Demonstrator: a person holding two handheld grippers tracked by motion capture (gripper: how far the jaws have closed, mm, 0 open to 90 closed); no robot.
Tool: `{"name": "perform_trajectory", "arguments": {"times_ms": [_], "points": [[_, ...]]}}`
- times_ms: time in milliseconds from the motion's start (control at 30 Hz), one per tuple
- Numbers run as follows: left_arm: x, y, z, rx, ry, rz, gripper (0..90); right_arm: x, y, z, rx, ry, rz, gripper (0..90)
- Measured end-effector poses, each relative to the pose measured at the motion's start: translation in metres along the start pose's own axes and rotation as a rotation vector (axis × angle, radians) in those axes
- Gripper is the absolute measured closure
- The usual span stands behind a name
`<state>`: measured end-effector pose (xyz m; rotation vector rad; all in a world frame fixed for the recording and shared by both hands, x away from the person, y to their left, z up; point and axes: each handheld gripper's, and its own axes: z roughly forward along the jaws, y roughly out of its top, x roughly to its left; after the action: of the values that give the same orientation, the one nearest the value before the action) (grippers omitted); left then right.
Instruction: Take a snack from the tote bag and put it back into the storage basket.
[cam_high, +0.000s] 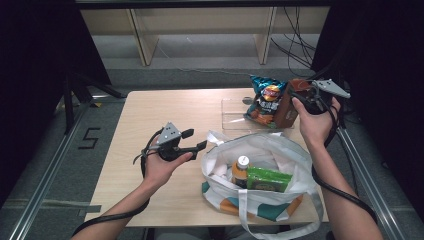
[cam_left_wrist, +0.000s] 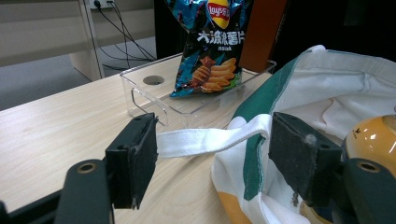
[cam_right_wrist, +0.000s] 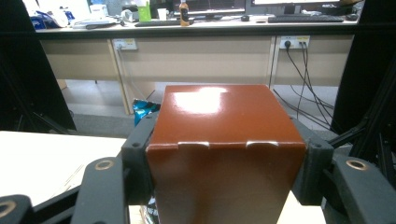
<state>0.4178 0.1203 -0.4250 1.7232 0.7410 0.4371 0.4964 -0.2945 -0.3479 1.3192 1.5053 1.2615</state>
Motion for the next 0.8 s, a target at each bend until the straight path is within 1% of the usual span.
{"name": "perform_trajectory", "arguments": {"times_ms": [33, 67, 167, 200, 267, 300, 333, 400, 433, 467, 500, 533, 567, 600, 633, 800], "points": [[0.000, 0.000, 0.000, 0.000, 0.000, 0.000, 32.0, 0.000, 0.000, 0.000, 0.002, -0.001, 0.007, 39.2], [0.000, 0.000, 0.000, 0.001, 0.000, 0.000, 32.0, -0.001, 0.000, 0.001, 0.001, 0.003, -0.015, 39.2], [0.000, 0.000, 0.000, 0.002, 0.000, 0.000, 32.0, -0.001, -0.002, 0.001, 0.004, -0.003, -0.007, 39.1], [0.000, 0.000, 0.000, 0.002, -0.001, 0.001, 32.0, -0.002, -0.002, 0.001, 0.012, -0.001, -0.016, 39.1], [0.000, 0.000, 0.000, 0.002, 0.000, 0.001, 32.0, -0.001, -0.004, 0.002, 0.009, -0.007, -0.004, 39.1], [0.000, 0.000, 0.000, 0.002, -0.001, 0.000, 32.0, -0.001, -0.004, 0.002, 0.017, -0.009, 0.004, 39.1], [0.000, -0.001, 0.001, -0.001, -0.004, -0.001, 32.0, -0.002, -0.005, 0.003, 0.011, -0.009, -0.017, 39.1], [0.000, -0.001, 0.000, 0.004, 0.000, -0.002, 32.0, -0.002, -0.007, 0.004, 0.028, -0.013, -0.013, 39.0], [-0.001, -0.001, 0.001, 0.004, -0.001, -0.004, 32.1, -0.003, -0.007, 0.004, 0.032, -0.013, -0.021, 39.1], [-0.001, -0.001, 0.001, 0.005, -0.001, -0.003, 32.0, -0.002, -0.008, 0.004, 0.037, -0.013, -0.005, 39.0], [-0.001, -0.001, 0.001, 0.005, -0.001, -0.004, 32.0, -0.003, -0.008, 0.005, 0.038, -0.012, -0.008, 39.0], [-0.001, -0.001, 0.001, 0.006, -0.001, -0.004, 32.0, -0.002, -0.009, 0.006, 0.040, -0.017, 0.000, 39.0], [-0.001, -0.001, 0.001, 0.006, -0.001, -0.004, 32.0, -0.003, -0.009, 0.007, 0.039, -0.014, -0.012, 39.0], [-0.001, -0.001, 0.001, 0.006, -0.001, -0.004, 32.0, -0.002, -0.010, 0.006, 0.046, -0.017, 0.007, 39.0], [-0.001, -0.001, 0.001, 0.007, -0.001, -0.003, 32.0, -0.002, -0.010, 0.007, 0.040, -0.017, -0.008, 39.0], [-0.001, -0.001, 0.001, 0.006, -0.004, -0.003, 32.1, -0.002, -0.013, 0.009, 0.057, -0.013, -0.013, 38.9]]}}
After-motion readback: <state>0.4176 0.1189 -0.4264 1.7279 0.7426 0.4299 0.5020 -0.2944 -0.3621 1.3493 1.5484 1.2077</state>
